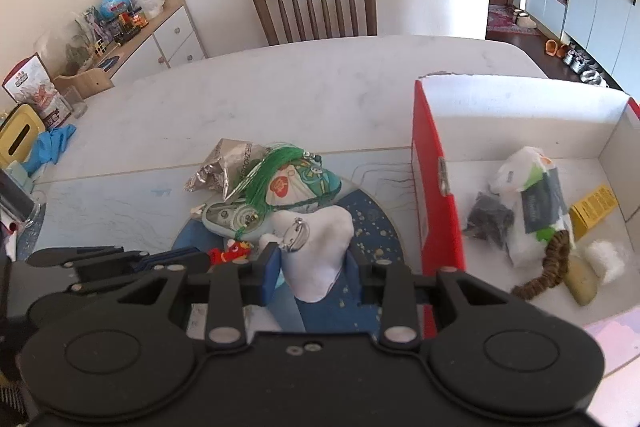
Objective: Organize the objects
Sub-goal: 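Grasp the red plush toy with the left tool while the right tool grasps the white plush tooth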
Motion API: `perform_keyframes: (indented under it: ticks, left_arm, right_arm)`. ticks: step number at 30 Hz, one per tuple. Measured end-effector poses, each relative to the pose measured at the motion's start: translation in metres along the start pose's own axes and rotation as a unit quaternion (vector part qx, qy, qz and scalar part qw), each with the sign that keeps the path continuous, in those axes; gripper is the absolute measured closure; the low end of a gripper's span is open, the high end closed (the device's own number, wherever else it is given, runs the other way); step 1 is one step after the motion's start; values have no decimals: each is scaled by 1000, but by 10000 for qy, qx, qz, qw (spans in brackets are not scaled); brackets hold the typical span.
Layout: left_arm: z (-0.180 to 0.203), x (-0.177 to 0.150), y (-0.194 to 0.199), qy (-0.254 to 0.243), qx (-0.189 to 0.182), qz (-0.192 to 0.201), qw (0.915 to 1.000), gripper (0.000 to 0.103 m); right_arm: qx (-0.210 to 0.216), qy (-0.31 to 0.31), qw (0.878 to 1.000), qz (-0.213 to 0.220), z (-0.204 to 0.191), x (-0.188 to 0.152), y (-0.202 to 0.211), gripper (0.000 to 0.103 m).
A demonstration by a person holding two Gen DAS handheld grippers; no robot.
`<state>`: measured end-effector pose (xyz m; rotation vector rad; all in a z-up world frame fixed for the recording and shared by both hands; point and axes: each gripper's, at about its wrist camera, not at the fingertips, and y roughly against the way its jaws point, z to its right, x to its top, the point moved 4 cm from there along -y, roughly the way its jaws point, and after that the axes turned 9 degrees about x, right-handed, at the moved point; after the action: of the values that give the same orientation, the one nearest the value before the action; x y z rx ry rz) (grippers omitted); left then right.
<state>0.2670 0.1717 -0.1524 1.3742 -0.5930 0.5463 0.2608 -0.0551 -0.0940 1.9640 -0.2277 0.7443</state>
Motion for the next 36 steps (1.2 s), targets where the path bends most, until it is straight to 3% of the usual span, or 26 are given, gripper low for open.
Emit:
perform_keyframes:
  ticks: [2, 4, 5, 6, 7, 17, 25, 30, 36]
  left_arm:
    - [0, -3, -3, -79, -23, -46, 10000, 85]
    - [1, -7, -5, -221, -7, -46, 9997, 67]
    - [1, -8, -7, -293, 14, -31, 9996, 48]
    - [1, -9, -7, -346, 9, 8, 9994, 37]
    - [2, -11, -8, -409, 10, 41, 9992, 35]
    - [3, -19, -36, -1099, 390, -51, 9932, 35]
    - [7, -19, -42, -1231, 416, 6, 9915, 36]
    - [8, -17, -40, -1203, 422, 37, 9918, 65]
    - [10, -16, -34, -1140, 510, 57, 9921, 66]
  right_arm:
    - [13, -36, 10000, -5, 1, -4, 4, 70]
    - [39, -67, 10000, -7, 2, -8, 10, 70]
    - [34, -78, 10000, -11, 2, -10, 12, 70]
    - [29, -92, 10000, -17, 3, -11, 13, 70]
    - [33, -113, 9999, -24, 4, -13, 15, 70]
    - [-65, -216, 9997, -39, 10, -24, 24, 70]
    - [-83, -234, 9997, -62, 12, -26, 26, 70]
    - [-66, -211, 9997, -64, 11, -27, 28, 70]
    - [-16, -154, 9999, -29, 10, -24, 34, 70]
